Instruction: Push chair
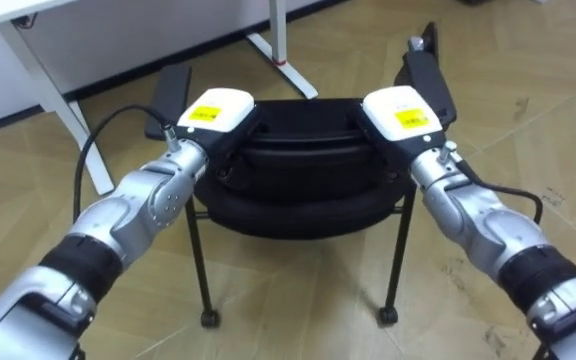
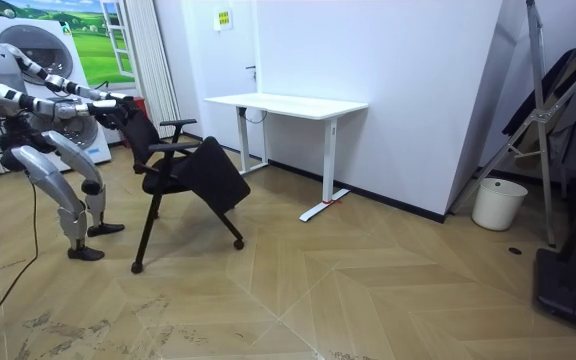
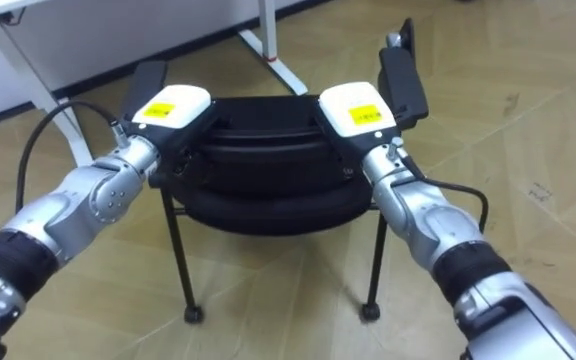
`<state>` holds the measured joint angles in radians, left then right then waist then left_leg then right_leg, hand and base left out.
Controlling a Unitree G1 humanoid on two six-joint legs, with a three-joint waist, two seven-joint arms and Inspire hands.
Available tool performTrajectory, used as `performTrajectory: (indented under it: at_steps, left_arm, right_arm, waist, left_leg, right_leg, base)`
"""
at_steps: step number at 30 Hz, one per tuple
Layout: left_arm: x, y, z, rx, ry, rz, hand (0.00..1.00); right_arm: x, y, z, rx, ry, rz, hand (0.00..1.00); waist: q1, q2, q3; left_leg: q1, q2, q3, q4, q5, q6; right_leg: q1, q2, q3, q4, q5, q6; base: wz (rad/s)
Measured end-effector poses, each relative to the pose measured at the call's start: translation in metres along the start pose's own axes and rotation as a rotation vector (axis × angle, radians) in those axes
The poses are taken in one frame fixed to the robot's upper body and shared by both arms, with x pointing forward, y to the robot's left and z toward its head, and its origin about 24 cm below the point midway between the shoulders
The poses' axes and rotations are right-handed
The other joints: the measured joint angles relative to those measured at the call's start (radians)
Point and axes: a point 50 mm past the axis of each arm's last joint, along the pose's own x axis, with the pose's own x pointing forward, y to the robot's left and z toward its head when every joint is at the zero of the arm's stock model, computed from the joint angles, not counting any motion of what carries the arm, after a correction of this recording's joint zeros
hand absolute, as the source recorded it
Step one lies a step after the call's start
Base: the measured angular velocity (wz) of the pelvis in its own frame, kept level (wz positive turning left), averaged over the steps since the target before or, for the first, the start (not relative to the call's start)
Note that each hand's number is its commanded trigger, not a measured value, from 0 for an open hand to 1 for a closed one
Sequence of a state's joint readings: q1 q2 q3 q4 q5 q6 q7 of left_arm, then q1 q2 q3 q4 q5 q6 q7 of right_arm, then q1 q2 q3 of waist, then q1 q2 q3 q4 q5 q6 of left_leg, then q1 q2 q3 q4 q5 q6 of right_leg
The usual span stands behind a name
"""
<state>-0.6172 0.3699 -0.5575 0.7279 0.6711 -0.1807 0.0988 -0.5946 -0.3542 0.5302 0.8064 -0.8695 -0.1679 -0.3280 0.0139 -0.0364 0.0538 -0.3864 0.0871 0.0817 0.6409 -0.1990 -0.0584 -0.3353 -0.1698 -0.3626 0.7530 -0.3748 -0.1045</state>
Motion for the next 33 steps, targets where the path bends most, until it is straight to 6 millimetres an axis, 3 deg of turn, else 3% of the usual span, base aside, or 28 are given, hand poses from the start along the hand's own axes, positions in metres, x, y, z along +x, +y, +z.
performTrajectory:
  at_steps: [2, 5, 6, 7, 8, 10, 11, 12, 14, 16, 17, 19, 21, 22, 24, 27, 29, 30, 32, 33]
  left_arm:
    - [0.000, 0.000, 0.000, -0.001, 0.001, 0.003, 1.00]
    - [-0.001, -0.002, 0.000, -0.007, 0.004, 0.001, 1.00]
    - [-0.002, -0.004, 0.000, -0.012, 0.006, -0.002, 1.00]
    - [-0.003, -0.007, -0.001, -0.012, 0.009, -0.005, 1.00]
    - [-0.004, -0.008, -0.002, -0.012, 0.013, -0.007, 1.00]
    - [-0.006, -0.012, -0.003, -0.008, 0.016, -0.009, 1.00]
    - [-0.007, -0.012, -0.003, -0.006, 0.018, -0.011, 1.00]
    - [-0.007, -0.014, -0.004, -0.005, 0.021, -0.014, 1.00]
    - [-0.006, -0.010, -0.004, 0.002, 0.018, -0.005, 1.00]
    - [-0.005, -0.006, -0.005, 0.015, 0.024, 0.004, 1.00]
    - [-0.005, -0.005, -0.006, 0.019, 0.024, 0.005, 1.00]
    - [-0.002, 0.002, -0.005, 0.037, 0.019, 0.021, 1.00]
    - [0.000, 0.012, -0.006, 0.053, 0.016, 0.045, 1.00]
    - [0.000, 0.013, -0.008, 0.052, 0.021, 0.049, 1.00]
    - [0.000, 0.020, -0.011, 0.059, 0.030, 0.067, 1.00]
    - [0.002, 0.027, -0.013, 0.063, 0.034, 0.088, 1.00]
    - [0.002, 0.028, -0.012, 0.064, 0.031, 0.103, 1.00]
    - [0.001, 0.028, -0.014, 0.069, 0.034, 0.112, 1.00]
    - [0.000, 0.028, -0.016, 0.072, 0.040, 0.119, 1.00]
    - [-0.001, 0.028, -0.018, 0.070, 0.050, 0.120, 1.00]
  right_arm:
    - [0.000, 0.000, 0.000, 0.000, 0.001, -0.002, 1.00]
    - [0.001, 0.000, 0.001, -0.003, 0.003, -0.001, 1.00]
    - [0.000, 0.002, 0.002, -0.009, -0.001, 0.007, 1.00]
    - [0.000, 0.003, 0.003, -0.010, 0.000, 0.013, 1.00]
    - [0.000, 0.005, 0.004, -0.010, 0.000, 0.018, 1.00]
    - [-0.001, 0.009, 0.005, -0.008, -0.003, 0.036, 1.00]
    - [-0.001, 0.011, 0.006, -0.004, 0.000, 0.040, 1.00]
    - [-0.001, 0.013, 0.007, 0.003, 0.003, 0.046, 1.00]
    - [0.001, 0.011, 0.008, 0.007, 0.005, 0.037, 1.00]
    - [0.004, 0.010, 0.010, 0.011, 0.015, 0.031, 1.00]
    - [0.004, 0.010, 0.010, 0.014, 0.016, 0.030, 1.00]
    - [0.006, 0.006, 0.010, 0.027, 0.021, 0.016, 1.00]
    - [0.011, 0.001, 0.013, 0.028, 0.023, -0.001, 1.00]
    - [0.014, -0.002, 0.014, 0.027, 0.023, -0.012, 1.00]
    - [0.020, -0.008, 0.017, 0.024, 0.018, -0.030, 1.00]
    - [0.025, -0.015, 0.018, 0.013, 0.014, -0.056, 1.00]
    - [0.026, -0.017, 0.019, 0.006, 0.012, -0.067, 1.00]
    - [0.028, -0.020, 0.021, 0.003, 0.003, -0.069, 1.00]
    - [0.029, -0.020, 0.023, 0.001, -0.005, -0.069, 1.00]
    - [0.029, -0.018, 0.026, 0.007, -0.009, -0.056, 1.00]
  waist:
    - [0.000, -0.002, -0.0002]
    - [0.011, -0.009, 0.0005]
    - [0.021, -0.012, -0.0021]
    - [0.031, -0.013, -0.0026]
    - [0.039, -0.015, -0.0025]
    - [0.047, -0.024, -0.0065]
    - [0.049, -0.034, -0.0056]
    - [0.055, -0.032, -0.0119]
    - [0.071, -0.029, -0.0150]
    - [0.085, -0.031, -0.0131]
    - [0.091, -0.032, -0.0129]
    - [0.120, -0.035, -0.0023]
    - [0.138, -0.032, 0.0083]
    - [0.155, -0.027, 0.0171]
    - [0.165, -0.024, 0.0266]
    - [0.182, -0.017, 0.0334]
    - [0.186, -0.016, 0.0388]
    - [0.198, -0.013, 0.0380]
    - [0.191, -0.017, 0.0348]
    - [0.180, -0.020, 0.0332]
  left_leg:
    - [0.006, -0.012, 0.002, 0.001, -0.003, 0.004]
    - [0.014, -0.011, 0.031, 0.016, -0.020, 0.029]
    - [0.028, -0.012, 0.062, -0.006, -0.027, 0.041]
    - [0.043, -0.018, 0.080, -0.028, -0.028, 0.043]
    - [0.051, -0.024, 0.083, -0.036, -0.028, 0.047]
    - [0.059, -0.057, 0.083, -0.042, -0.027, 0.069]
    - [0.060, -0.066, 0.080, -0.041, -0.031, 0.073]
    - [0.069, -0.068, 0.078, -0.038, -0.043, 0.080]
    - [0.067, -0.068, 0.078, -0.027, -0.064, 0.081]
    - [0.066, -0.066, 0.070, 0.013, -0.099, 0.088]
    - [0.065, -0.064, 0.068, 0.024, -0.110, 0.087]
    - [0.066, -0.059, 0.062, 0.057, -0.137, 0.086]
    - [0.065, -0.047, 0.059, 0.073, -0.157, 0.090]
    - [0.067, -0.039, 0.057, 0.077, -0.160, 0.081]
    - [0.067, -0.035, 0.056, 0.083, -0.165, 0.081]
    - [0.066, -0.034, 0.049, 0.084, -0.175, 0.080]
    - [0.076, -0.030, 0.033, 0.077, -0.176, 0.076]
    - [0.078, -0.029, 0.016, 0.067, -0.174, 0.065]
    - [0.081, -0.029, -0.014, 0.054, -0.171, 0.051]
    - [0.091, -0.028, -0.039, 0.058, -0.178, 0.034]
  right_leg:
    - [-0.001, -0.012, 0.006, 0.015, -0.013, 0.008]
    - [0.001, -0.023, 0.018, 0.034, -0.033, 0.043]
    - [0.009, -0.034, 0.012, 0.029, -0.037, 0.058]
    - [0.022, -0.043, 0.003, 0.021, -0.041, 0.086]
    - [0.031, -0.050, -0.003, 0.020, -0.043, 0.097]
    - [0.060, -0.076, -0.013, 0.040, -0.064, 0.145]
    - [0.064, -0.081, -0.011, 0.046, -0.071, 0.155]
    - [0.075, -0.086, -0.015, 0.045, -0.076, 0.166]
    - [0.076, -0.100, -0.030, 0.069, -0.060, 0.160]
    - [0.071, -0.129, -0.068, 0.135, -0.033, 0.135]
    - [0.071, -0.135, -0.076, 0.147, -0.032, 0.133]
    - [0.060, -0.157, -0.083, 0.195, -0.020, 0.112]
    - [0.055, -0.149, -0.076, 0.205, -0.012, 0.103]
    - [0.059, -0.141, -0.077, 0.199, -0.009, 0.103]
    - [0.060, -0.139, -0.079, 0.201, -0.009, 0.103]
    - [0.056, -0.138, -0.080, 0.206, -0.007, 0.107]
    - [0.029, -0.131, -0.062, 0.213, -0.017, 0.139]
    - [-0.006, -0.111, -0.023, 0.157, -0.041, 0.143]
    - [-0.054, -0.105, 0.010, 0.037, -0.013, 0.127]
    - [-0.067, -0.107, 0.019, -0.003, 0.081, 0.108]
  base:
    - [0.06]
    - [-0.05]
    - [-0.18]
    - [-0.21]
    - [-0.20]
    - [0.03]
    - [0.14]
    - [0.05]
    - [0.04]
    - [0.12]
    - [0.00]
    - [0.00]
    - [-0.04]
    - [-0.09]
    - [-0.02]
    - [0.05]
    - [-0.01]
    - [0.08]
    - [0.41]
    - [0.63]
